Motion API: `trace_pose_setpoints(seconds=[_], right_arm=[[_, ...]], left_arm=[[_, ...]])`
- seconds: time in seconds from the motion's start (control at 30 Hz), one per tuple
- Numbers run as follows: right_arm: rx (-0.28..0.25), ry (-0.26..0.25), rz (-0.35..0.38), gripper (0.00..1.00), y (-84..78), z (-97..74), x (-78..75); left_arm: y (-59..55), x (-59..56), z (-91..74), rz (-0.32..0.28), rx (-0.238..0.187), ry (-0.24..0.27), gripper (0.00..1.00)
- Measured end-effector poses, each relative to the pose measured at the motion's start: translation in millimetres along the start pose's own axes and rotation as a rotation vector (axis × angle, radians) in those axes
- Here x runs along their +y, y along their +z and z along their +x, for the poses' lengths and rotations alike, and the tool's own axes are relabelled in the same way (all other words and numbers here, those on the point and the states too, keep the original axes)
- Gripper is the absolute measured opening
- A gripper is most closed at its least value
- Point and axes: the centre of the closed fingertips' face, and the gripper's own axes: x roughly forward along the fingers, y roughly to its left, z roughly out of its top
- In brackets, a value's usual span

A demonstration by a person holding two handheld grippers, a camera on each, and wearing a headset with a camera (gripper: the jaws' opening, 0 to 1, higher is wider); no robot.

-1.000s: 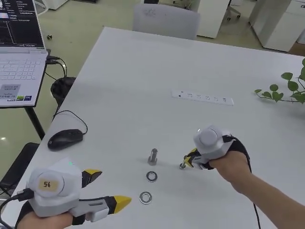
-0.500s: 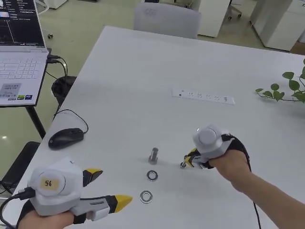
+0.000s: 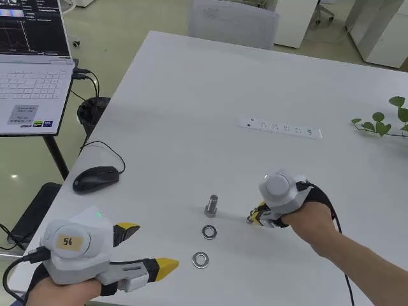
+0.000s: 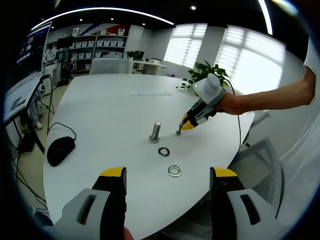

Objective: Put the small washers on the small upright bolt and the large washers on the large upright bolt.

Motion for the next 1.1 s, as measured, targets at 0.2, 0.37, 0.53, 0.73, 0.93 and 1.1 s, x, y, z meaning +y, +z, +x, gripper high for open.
trace_pose_setpoints(seconds=[0.2, 0.37, 0.53, 0.73, 0.93, 1.1], right_arm=[[0.009, 0.007, -0.007, 0.14, -2.2, 4.1, 0.8], [0.009, 0.014, -0.007, 0.14, -4.3, 8.5, 0.9], [0.008, 0.02, -0.012, 0.14, -5.7, 10.1, 1.9], [0.015, 0.038, -0.015, 0.15, -8.5, 13.4, 2.8], [-0.001, 0.041, -0.017, 0.16, -8.0, 8.7, 3.8], [-0.028, 0.03, -0.008, 0.16, -4.7, -2.1, 0.0]], left_arm=[[0.1, 2.6, -0.7, 0.0, 0.001, 0.004, 0.67], [0.7, 1.6, -0.3, 0.002, 0.004, 0.002, 0.67], [1.7, 0.9, 1.0, 0.007, 0.005, -0.002, 0.67], [5.0, -1.0, 1.1, 0.017, 0.004, -0.006, 0.67], [6.2, -3.5, 0.8, 0.022, 0.004, -0.007, 0.67], [6.8, -6.3, 1.2, 0.029, 0.005, -0.011, 0.67]])
